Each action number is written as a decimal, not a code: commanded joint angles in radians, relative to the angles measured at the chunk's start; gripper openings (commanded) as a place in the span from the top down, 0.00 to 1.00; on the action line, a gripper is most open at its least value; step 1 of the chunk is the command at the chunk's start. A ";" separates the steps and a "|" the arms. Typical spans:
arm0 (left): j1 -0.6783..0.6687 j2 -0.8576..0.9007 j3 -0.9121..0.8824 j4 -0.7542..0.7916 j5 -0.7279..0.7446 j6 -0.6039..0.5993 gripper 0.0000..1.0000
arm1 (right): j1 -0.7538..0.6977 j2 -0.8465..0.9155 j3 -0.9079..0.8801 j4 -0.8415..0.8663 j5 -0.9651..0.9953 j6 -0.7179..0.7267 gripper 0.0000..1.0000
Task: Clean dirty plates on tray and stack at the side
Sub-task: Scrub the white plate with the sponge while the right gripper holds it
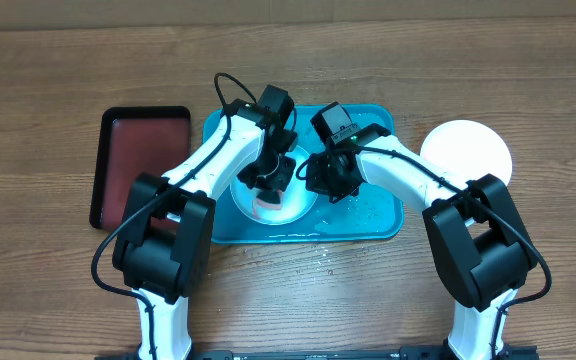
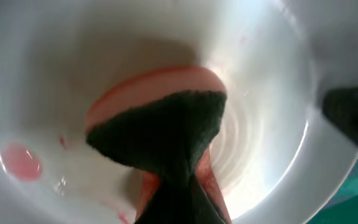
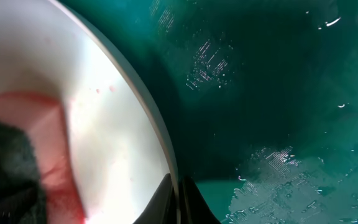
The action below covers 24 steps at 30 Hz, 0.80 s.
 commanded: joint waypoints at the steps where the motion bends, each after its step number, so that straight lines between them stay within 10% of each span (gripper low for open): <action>1: 0.000 -0.005 -0.002 0.043 -0.015 0.043 0.96 | 0.003 0.008 0.003 0.006 0.002 -0.004 0.96; 11: 0.000 -0.005 -0.003 0.097 -0.494 -0.235 0.96 | 0.003 0.008 0.003 0.006 0.002 -0.004 0.96; 24: 0.000 -0.005 -0.006 -0.097 -0.142 -0.084 0.96 | 0.003 0.008 0.003 0.021 -0.017 -0.005 0.96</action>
